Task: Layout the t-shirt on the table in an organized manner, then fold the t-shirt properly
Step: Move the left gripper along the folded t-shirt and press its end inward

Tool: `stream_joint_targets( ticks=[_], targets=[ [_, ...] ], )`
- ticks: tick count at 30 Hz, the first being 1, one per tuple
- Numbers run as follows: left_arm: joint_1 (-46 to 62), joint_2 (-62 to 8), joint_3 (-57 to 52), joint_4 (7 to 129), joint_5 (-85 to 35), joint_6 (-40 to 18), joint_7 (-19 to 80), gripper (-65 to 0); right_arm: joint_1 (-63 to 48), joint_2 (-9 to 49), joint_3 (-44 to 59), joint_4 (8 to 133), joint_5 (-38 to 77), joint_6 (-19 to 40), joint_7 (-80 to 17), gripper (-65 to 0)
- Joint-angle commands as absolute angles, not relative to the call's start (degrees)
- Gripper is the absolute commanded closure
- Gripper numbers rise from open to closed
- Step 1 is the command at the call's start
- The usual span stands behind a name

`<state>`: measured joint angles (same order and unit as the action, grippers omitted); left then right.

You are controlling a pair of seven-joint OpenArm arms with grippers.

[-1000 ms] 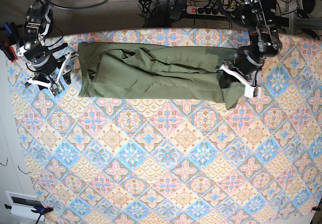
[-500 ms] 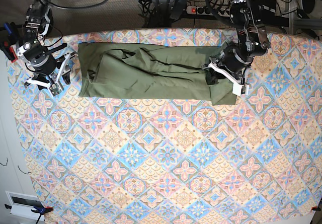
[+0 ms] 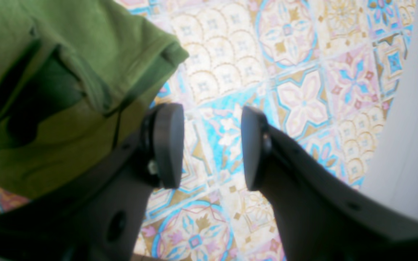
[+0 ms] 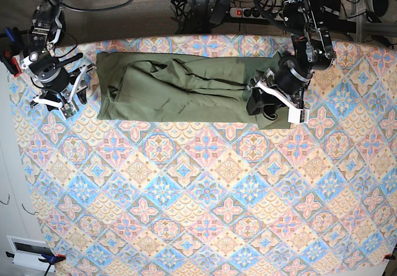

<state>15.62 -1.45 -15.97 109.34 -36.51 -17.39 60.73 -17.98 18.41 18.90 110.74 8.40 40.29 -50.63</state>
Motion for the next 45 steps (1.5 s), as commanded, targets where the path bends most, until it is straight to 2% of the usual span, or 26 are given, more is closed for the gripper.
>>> stream_joint_targets(
  ticks=[1, 7, 12, 15, 23, 33, 37, 41, 45],
  targets=[
    [15.34, -1.45, -15.87, 111.08, -38.02, -17.89, 60.09, -27.9, -17.54, 19.47, 19.3, 111.96, 8.92, 40.0, -49.54, -24.6],
    [16.75, -1.63, -13.85, 115.56, -44.79, -17.89, 60.26, -27.9, -17.54, 19.47, 19.21, 111.96, 8.92, 40.0, -49.54, -24.6],
    [16.75, -1.8, -13.67, 115.56, -45.49, -18.51, 63.34, -27.8, -17.54, 19.47, 19.21, 111.96, 8.92, 40.0, -49.54, -24.6],
    [18.51, -5.67, -14.11, 115.65, -45.58, -20.35, 62.9, -27.2, -17.54, 19.47, 19.38, 111.96, 8.92, 40.0, -49.54, -24.6],
    [23.43, -16.22, -17.1, 115.65, -45.58, -20.26, 63.08, -27.2, -17.54, 19.47, 19.21, 111.96, 8.92, 40.0, -49.54, -24.6],
    [31.16, -25.19, -16.84, 115.56, -45.14, -20.26, 63.25, -27.2, -17.45, 19.47, 19.12, 111.96, 8.92, 40.0, -49.54, -24.6],
    [32.57, -25.45, -15.6, 115.38, -45.05, -20.26, 63.25, -27.2, -17.45, 19.47, 19.03, 111.96, 8.92, 40.0, -49.54, -24.6],
    [30.9, -24.84, -8.92, 115.21, -44.53, -19.91, 62.81, -27.2, -17.45, 19.47, 19.03, 111.96, 8.92, 40.0, -49.54, -24.6],
    [26.51, -21.14, -1.63, 111.69, -39.16, -19.91, 62.99, -27.2, -17.54, 19.47, 19.03, 111.96, 8.92, 40.0, -49.54, -24.6]
  ],
)
